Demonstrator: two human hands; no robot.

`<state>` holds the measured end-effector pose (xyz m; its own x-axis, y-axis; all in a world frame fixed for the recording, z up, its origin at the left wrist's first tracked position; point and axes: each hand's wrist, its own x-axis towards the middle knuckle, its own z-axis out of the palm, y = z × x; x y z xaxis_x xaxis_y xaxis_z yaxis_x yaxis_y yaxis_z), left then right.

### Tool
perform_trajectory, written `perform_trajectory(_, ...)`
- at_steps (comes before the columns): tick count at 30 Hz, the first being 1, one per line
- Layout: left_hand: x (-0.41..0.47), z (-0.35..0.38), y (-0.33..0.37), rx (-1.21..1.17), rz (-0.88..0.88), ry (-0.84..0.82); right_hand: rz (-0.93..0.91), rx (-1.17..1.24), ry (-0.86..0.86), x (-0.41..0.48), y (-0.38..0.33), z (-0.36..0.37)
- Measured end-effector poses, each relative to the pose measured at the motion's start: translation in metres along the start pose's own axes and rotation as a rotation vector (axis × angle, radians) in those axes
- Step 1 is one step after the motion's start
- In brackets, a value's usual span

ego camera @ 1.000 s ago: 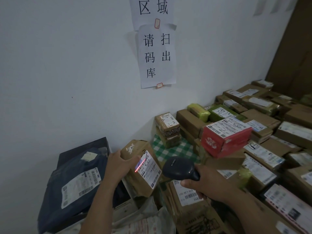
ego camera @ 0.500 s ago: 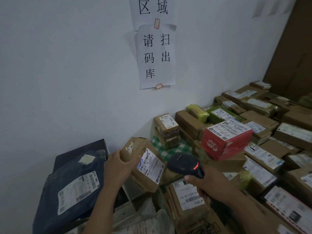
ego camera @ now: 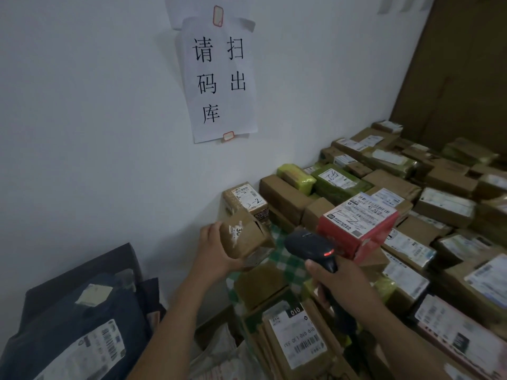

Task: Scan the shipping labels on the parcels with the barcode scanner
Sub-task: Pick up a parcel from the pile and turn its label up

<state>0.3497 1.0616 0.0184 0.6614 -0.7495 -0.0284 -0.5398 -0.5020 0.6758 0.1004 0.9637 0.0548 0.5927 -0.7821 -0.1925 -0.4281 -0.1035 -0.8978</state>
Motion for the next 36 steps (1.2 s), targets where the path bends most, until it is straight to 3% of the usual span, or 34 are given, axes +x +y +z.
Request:
perform_trajectory(5,0.039,0.022,-0.019,0.058,0.160,-0.198,0.029,-0.039,0.072,0.009,0.003,0.005)
perform_trajectory(8,0.054,0.035,-0.041,0.150,0.242,-0.207,0.092,-0.043,0.105,0.013,0.003,0.007)
perform_trajectory(10,0.060,0.042,-0.053,0.152,0.182,-0.253,0.116,-0.070,0.133,0.014,0.002,0.008)
perform_trajectory(13,0.063,0.052,-0.060,0.078,-0.041,-0.402,0.134,-0.115,0.152,0.015,0.001,0.010)
perform_trajectory(16,0.069,0.066,-0.061,0.064,-0.191,-0.345,0.125,-0.125,0.136,0.015,0.001,0.013)
perform_trajectory(22,0.086,0.083,-0.080,0.085,-0.307,-0.301,0.120,-0.131,0.126,0.017,0.000,0.020)
perform_trajectory(30,0.084,0.062,-0.064,0.205,-0.042,-0.414,0.098,-0.094,0.121,0.014,-0.002,0.022)
perform_trajectory(36,0.101,0.067,-0.060,0.308,0.208,-0.345,0.109,-0.120,0.116,0.013,-0.002,0.023)
